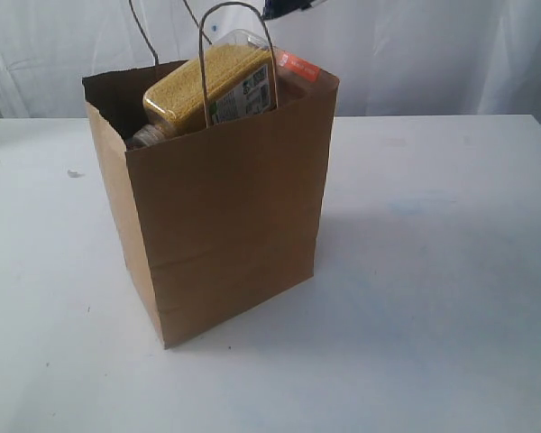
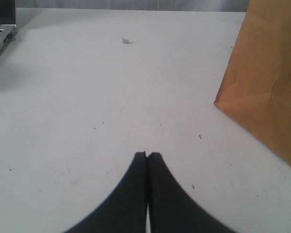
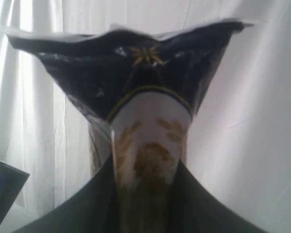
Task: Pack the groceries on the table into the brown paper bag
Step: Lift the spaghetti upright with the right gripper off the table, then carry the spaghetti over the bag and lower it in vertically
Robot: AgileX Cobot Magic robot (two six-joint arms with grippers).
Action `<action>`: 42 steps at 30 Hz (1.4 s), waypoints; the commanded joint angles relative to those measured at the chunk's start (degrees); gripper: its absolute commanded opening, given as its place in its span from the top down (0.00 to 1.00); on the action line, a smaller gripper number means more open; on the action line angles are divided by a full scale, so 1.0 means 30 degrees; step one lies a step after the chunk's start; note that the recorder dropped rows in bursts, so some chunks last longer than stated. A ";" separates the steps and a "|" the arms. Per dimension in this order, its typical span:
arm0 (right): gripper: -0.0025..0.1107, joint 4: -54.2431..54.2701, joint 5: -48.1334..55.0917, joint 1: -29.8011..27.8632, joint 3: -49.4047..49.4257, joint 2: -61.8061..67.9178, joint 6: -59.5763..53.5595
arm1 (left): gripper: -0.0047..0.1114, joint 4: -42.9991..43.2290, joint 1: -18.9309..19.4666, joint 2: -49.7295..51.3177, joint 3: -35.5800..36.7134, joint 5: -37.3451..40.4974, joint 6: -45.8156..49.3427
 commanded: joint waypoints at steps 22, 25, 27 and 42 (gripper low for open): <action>0.98 -0.0256 0.0363 0.2709 -0.0049 0.0227 -0.0101 | 0.96 -0.0142 -0.0074 -0.0043 0.0090 -0.0099 0.0038; 0.98 -0.0256 0.0588 0.2709 -0.0049 0.0185 -0.0065 | 0.96 -0.0142 -0.0074 -0.0043 0.0090 -0.0099 0.0038; 0.98 -0.0212 0.0602 0.2709 -0.0049 0.0186 -0.0025 | 0.96 -0.0142 -0.0074 -0.0043 0.0090 -0.0099 0.0038; 0.98 0.0007 0.2503 0.2709 -0.0049 0.0813 -0.0106 | 0.96 -0.0142 -0.0074 -0.0043 0.0090 -0.0099 0.0038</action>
